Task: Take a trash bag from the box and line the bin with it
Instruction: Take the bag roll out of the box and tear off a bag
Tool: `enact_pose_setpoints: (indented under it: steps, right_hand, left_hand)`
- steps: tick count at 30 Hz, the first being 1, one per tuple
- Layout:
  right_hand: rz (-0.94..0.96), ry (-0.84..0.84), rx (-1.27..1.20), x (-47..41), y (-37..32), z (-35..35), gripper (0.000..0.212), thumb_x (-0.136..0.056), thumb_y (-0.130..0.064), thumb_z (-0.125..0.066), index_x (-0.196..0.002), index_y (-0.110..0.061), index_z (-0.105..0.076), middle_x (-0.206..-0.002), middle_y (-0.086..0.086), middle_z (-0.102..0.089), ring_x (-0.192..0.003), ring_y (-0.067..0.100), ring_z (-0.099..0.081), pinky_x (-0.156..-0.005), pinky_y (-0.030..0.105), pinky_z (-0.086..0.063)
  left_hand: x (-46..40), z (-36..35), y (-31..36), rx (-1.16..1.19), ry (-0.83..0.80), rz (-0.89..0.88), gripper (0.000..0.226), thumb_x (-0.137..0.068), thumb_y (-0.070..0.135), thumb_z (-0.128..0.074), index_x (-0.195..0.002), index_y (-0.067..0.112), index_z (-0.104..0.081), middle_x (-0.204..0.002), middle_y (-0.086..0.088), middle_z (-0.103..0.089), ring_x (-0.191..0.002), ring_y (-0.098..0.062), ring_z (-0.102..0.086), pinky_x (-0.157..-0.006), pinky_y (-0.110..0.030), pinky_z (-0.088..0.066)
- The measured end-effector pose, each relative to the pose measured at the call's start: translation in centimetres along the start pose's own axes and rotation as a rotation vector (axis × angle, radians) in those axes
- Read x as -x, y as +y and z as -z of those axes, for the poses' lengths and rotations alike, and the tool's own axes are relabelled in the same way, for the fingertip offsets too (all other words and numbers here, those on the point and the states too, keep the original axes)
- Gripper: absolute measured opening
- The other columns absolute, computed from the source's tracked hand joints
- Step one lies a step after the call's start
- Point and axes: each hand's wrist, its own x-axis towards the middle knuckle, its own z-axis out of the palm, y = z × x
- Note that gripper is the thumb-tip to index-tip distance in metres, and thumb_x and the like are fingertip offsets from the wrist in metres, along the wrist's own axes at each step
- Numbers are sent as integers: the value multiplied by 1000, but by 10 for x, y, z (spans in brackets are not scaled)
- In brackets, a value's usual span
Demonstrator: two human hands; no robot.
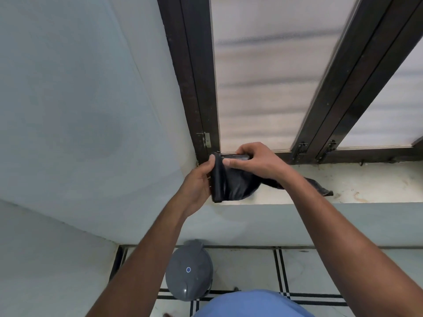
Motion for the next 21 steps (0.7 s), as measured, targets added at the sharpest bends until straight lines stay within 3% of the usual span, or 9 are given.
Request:
enact_pose_setpoints:
  steps: [4, 7, 9, 12, 15, 16, 18, 19, 21]
  right_hand:
    - [-20, 18, -87, -1, 4, 1, 64, -73, -71, -95, -90, -13, -75, -83, 7, -77, -84, 29, -81, -78, 50, -67]
    - [-31, 41, -106, 0, 3, 2, 74, -64, -74, -98, -90, -10, -74, -87, 16, -77, -89, 39, -80, -83, 62, -67]
    - [-43, 51, -109, 0, 3, 3, 82, -58, -76, -100, -89, -6, -72, -78, 11, -71, -86, 40, -79, -84, 64, -66]
    - [-65, 80, -85, -2, 6, 8, 90, -53, -78, -101, -88, -1, -68, -72, 5, -64, -74, 26, -75, -84, 62, -65]
    - [-71, 103, 34, 2, 8, 13, 68, -70, -71, -96, -88, -10, -72, -78, 4, -73, -84, 31, -79, -80, 49, -65]
    - [-63, 145, 142, 2, 8, 14, 56, -79, -68, -91, -91, -16, -73, -84, -1, -75, -90, 31, -78, -84, 46, -61]
    - [-8, 265, 328, 3, 4, 11, 39, -98, -64, -74, -111, -28, -73, -111, -10, -77, -113, 23, -73, -115, 51, -48]
    - [35, 296, 352, 4, 0, 10, 41, -104, -63, -65, -126, -30, -70, -128, -13, -75, -129, 20, -67, -129, 57, -32]
    - [100, 265, 300, 4, -9, 9, 56, -106, -68, -56, -148, -31, -59, -147, -15, -68, -145, 16, -57, -136, 63, -7]
  left_hand:
    - [0, 3, -1, -76, 21, -40, 46, -102, 32, -76, -144, 15, -65, -140, -9, -74, -133, -32, -69, -113, -54, -56]
    - [2, 4, 4, -103, 30, -74, 40, -103, 28, -75, -141, 21, -69, -138, -9, -74, -130, -29, -70, -109, -52, -59]
    - [3, 5, 8, -135, 49, -77, 35, -105, 30, -71, -139, 23, -71, -137, -8, -75, -130, -29, -70, -105, -50, -61]
    - [4, 8, 11, -131, 82, -62, 36, -108, 37, -65, -139, 19, -71, -136, -10, -76, -130, -34, -70, -101, -48, -63]
    - [6, 8, 12, -92, 77, -53, 37, -110, 36, -62, -140, 16, -70, -137, -12, -75, -129, -35, -70, -95, -44, -64]
    - [6, 7, 11, -88, 69, -54, 36, -111, 35, -61, -141, 17, -69, -138, -11, -75, -129, -34, -70, -94, -43, -64]
    - [5, 6, 9, -101, 66, -54, 37, -111, 36, -60, -142, 19, -68, -140, -10, -73, -130, -32, -68, -99, -45, -63]
    - [5, 6, 8, -104, 66, -48, 38, -111, 37, -59, -144, 19, -67, -142, -11, -71, -132, -33, -66, -103, -48, -61]
    - [4, 4, 8, -114, 65, -41, 39, -113, 40, -54, -145, 20, -67, -144, -12, -69, -135, -36, -63, -110, -54, -57]
